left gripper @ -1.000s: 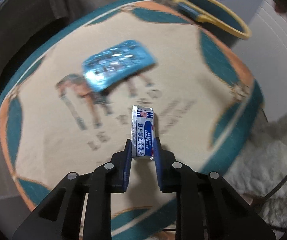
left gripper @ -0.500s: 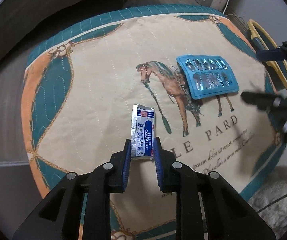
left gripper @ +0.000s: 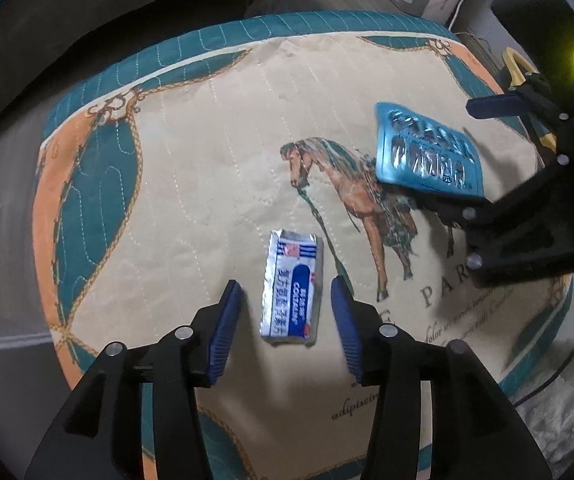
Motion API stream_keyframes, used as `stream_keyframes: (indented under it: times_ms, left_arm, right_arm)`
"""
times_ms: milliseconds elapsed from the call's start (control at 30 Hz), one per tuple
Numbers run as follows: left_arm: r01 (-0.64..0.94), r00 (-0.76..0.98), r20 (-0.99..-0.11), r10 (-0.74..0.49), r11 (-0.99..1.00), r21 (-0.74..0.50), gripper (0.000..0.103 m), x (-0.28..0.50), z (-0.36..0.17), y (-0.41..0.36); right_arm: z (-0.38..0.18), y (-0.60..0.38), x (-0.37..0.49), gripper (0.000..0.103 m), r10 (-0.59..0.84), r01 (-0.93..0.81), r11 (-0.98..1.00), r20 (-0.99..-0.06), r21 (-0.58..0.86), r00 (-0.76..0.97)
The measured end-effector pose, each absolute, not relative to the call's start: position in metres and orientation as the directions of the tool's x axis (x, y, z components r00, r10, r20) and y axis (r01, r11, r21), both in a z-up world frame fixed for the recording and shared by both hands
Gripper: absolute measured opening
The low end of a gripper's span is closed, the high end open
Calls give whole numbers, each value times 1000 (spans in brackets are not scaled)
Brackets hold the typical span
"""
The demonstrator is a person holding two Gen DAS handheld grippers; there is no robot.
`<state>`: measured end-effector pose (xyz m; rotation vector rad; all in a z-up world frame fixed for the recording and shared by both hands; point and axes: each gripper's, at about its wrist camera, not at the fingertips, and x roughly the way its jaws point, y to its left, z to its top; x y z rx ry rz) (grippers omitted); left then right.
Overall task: Collect trash
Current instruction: 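Grasp the blue blister pack with the right tool, then carry the blister pack in the right tool while the left carries the packet over the bin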
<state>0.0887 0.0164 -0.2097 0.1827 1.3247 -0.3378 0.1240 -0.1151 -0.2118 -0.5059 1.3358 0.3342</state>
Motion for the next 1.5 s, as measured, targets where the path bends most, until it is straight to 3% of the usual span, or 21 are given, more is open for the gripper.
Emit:
stream_keyframes:
  times_ms: [167,233,267,333,800,1100,1267,1433,1500]
  left_arm:
    - [337,209,-967,-147,939,-69,49,97,-211,17]
    - [346,212,-967,-139,936,-59,48,98,-213,17]
    - [351,216,-968,-129,935,-47,44,99,-213,14]
    - [358,229,-968,-99,934,-11,31,100,-212,12]
    - [393,322,-938,-127,919,10,2,103,-175,-26]
    - [436,384,-892,-237,899,-50,2,105,-138,-54]
    - [408,339,-931,-135,913,16,3,98,-161,-55]
    - [372,240,-970,-28,926,66,19,93,-203,-36]
    - [346,238,-970,-44,937,42,36,93,-206,-31]
  right_arm:
    - [-217,-123,134,97,-4,-445,893,-989,-69,146]
    - [-218,-128,136,93,14,-430,902,-991,-43,129]
    - [-216,-133,140,89,25,-429,903,-992,-32,126]
    - [-211,-136,141,74,37,-428,904,-989,-27,141]
    - [-144,-182,119,70,71,-306,952,-963,-12,260]
    - [-67,-263,96,70,94,-137,990,-921,45,378]
    - [-61,-304,69,70,38,-85,996,-923,6,383]
    - [-58,-336,63,70,66,-39,998,-915,54,398]
    - [-56,-341,67,70,97,-26,995,-908,95,407]
